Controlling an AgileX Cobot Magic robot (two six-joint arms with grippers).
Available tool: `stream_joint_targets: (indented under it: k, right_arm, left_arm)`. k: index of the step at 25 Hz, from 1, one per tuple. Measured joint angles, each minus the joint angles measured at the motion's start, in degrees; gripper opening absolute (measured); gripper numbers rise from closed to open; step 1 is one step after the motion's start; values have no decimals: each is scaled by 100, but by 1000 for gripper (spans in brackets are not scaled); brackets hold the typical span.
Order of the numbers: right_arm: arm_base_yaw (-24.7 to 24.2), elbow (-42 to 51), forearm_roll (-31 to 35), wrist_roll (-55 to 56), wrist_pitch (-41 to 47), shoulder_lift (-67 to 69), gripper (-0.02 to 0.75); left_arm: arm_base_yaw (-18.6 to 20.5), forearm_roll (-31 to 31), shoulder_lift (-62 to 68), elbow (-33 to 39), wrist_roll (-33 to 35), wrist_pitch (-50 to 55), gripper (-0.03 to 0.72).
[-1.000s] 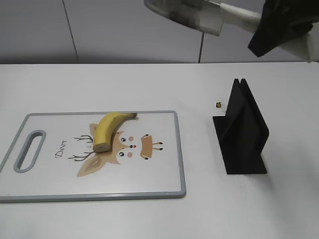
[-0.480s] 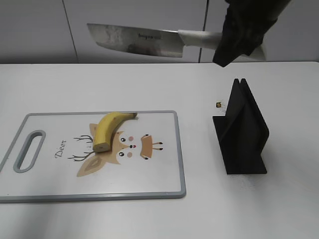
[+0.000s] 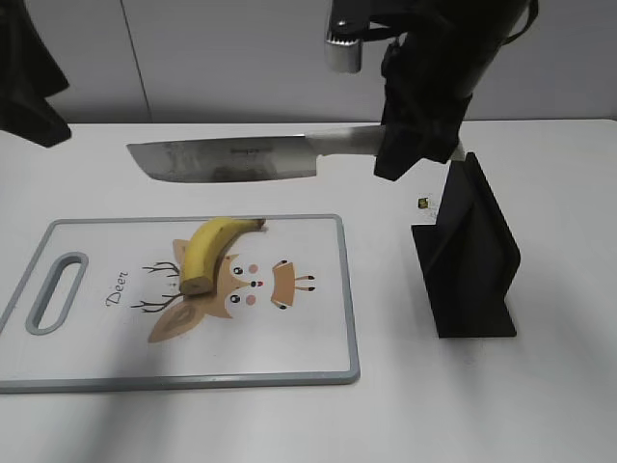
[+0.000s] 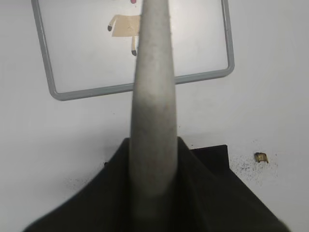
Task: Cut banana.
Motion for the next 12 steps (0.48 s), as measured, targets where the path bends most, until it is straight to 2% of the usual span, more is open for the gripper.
stream_joint_targets:
  k: [2, 6, 12]
  right_arm:
    - [169, -4, -55, -99, -103, 58, 159]
    - [509, -4, -246, -188, -524, 114, 159]
    - [634, -4, -186, -208, -805, 114, 159]
  left_arm:
    - [-137, 55, 178, 0, 5, -38, 588]
    - [-175, 73, 436, 0, 5, -19, 588]
    - [-175, 91, 675, 0, 5, -2, 588]
